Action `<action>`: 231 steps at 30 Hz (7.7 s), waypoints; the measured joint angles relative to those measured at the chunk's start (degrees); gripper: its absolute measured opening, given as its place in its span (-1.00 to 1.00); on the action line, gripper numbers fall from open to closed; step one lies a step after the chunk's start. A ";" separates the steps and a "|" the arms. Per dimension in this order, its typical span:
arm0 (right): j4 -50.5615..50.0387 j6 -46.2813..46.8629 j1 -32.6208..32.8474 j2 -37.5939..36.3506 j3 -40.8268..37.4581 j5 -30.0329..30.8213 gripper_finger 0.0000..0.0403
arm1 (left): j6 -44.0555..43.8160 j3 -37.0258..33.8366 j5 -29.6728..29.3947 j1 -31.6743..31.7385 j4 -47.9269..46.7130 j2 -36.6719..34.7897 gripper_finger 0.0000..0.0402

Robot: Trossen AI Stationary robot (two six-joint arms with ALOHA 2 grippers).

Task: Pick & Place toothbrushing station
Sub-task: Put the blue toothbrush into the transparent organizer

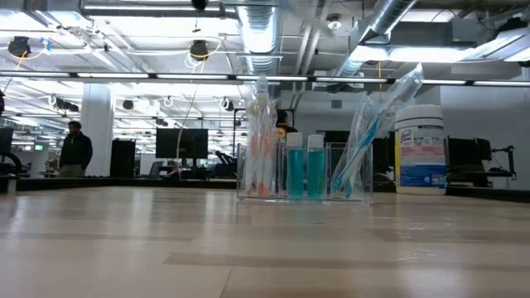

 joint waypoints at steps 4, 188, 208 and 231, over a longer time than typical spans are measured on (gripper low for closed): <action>-4.89 1.52 -0.89 -0.01 2.48 -0.17 -0.35 | 1.58 6.49 1.60 2.61 -1.03 -2.37 -1.00; 39.03 27.66 8.72 -12.67 -62.52 38.21 -1.00 | 15.15 21.41 26.80 28.72 -21.92 7.12 -0.68; 39.48 33.64 7.45 -12.61 -75.14 41.42 -1.00 | 15.30 21.41 26.71 28.72 -21.92 7.14 -0.78; 44.35 26.00 2.32 -12.17 -77.92 37.97 -1.00 | 15.30 21.43 26.45 26.44 -21.92 7.14 -0.78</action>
